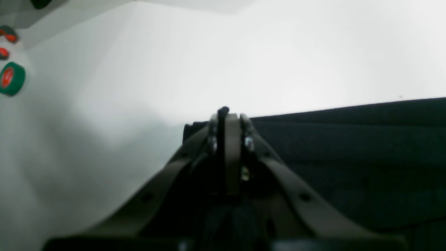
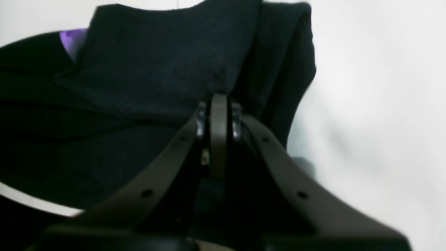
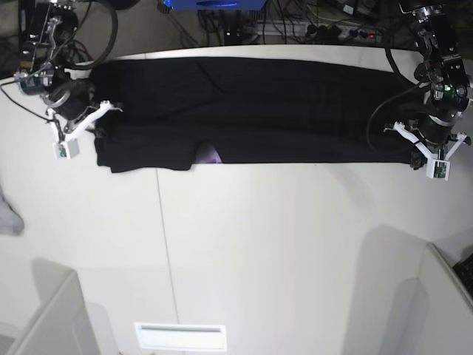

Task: Fold the T-shirt properly
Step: 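Lay the hem over the collar edge with both grippers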

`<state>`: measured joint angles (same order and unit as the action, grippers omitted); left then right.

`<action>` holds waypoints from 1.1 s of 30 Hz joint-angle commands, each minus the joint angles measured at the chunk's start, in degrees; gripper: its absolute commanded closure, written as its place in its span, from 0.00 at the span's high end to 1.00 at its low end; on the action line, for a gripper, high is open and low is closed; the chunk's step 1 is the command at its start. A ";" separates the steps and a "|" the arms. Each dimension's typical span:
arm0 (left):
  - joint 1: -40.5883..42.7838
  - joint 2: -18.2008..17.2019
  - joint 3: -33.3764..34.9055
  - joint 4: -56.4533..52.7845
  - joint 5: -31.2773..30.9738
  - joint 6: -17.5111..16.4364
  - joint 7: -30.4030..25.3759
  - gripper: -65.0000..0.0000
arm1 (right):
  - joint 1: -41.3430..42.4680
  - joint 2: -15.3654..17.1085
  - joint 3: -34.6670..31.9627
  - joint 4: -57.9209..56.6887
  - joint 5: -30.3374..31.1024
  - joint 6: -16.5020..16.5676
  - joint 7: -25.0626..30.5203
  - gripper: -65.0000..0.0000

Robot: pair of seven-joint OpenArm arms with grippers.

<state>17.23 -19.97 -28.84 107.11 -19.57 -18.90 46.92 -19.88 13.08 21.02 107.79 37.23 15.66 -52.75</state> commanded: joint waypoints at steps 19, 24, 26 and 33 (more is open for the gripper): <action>5.05 -0.82 0.31 0.45 0.28 0.13 -1.25 0.00 | -2.14 0.85 0.39 -1.99 0.26 0.30 1.46 0.00; 6.02 -0.74 0.31 0.36 0.28 0.13 -0.89 0.00 | -2.14 0.85 0.39 -2.51 0.26 0.30 1.46 0.00; 6.55 -0.74 0.31 0.36 0.28 0.13 -0.89 0.00 | -2.06 0.85 0.39 -2.51 0.26 0.30 1.46 0.00; 7.95 -0.74 0.31 -0.25 0.28 0.13 -0.89 0.00 | -2.06 0.94 0.39 -2.51 0.26 0.30 1.37 0.00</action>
<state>25.23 -19.88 -28.23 106.13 -19.38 -18.92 47.00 -22.22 13.21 21.02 104.51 37.01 15.66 -52.31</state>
